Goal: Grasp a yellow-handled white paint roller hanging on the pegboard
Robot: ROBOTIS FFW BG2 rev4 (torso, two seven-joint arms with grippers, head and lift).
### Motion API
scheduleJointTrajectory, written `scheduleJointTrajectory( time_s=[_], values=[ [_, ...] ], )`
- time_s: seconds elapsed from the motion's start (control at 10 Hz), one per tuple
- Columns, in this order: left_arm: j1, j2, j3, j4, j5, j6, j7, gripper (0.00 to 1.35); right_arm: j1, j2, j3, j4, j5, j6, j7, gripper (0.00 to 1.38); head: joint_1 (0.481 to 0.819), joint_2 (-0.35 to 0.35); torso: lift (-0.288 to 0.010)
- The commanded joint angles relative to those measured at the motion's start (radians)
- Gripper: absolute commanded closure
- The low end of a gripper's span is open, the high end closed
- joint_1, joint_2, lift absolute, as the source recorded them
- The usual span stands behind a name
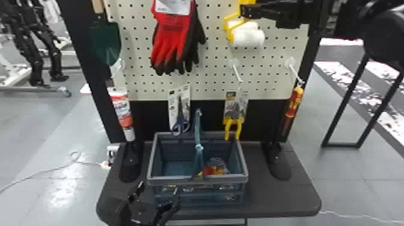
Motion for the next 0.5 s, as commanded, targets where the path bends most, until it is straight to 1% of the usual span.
scheduleJointTrajectory(
  time_s=[0.0, 0.4],
  values=[
    [-0.003, 0.000, 0.000, 0.004, 0.000, -0.003, -0.002, 0.15, 0.003, 0.000, 0.007, 0.002, -0.003, -0.010, -0.017, 1.28, 0.549, 0.000, -0.100],
    [-0.002, 0.000, 0.000, 0.004, 0.000, -0.006, -0.002, 0.15, 0.009, 0.000, 0.007, -0.001, -0.007, -0.010, -0.020, 1.28, 0.549, 0.000, -0.100]
  ],
)
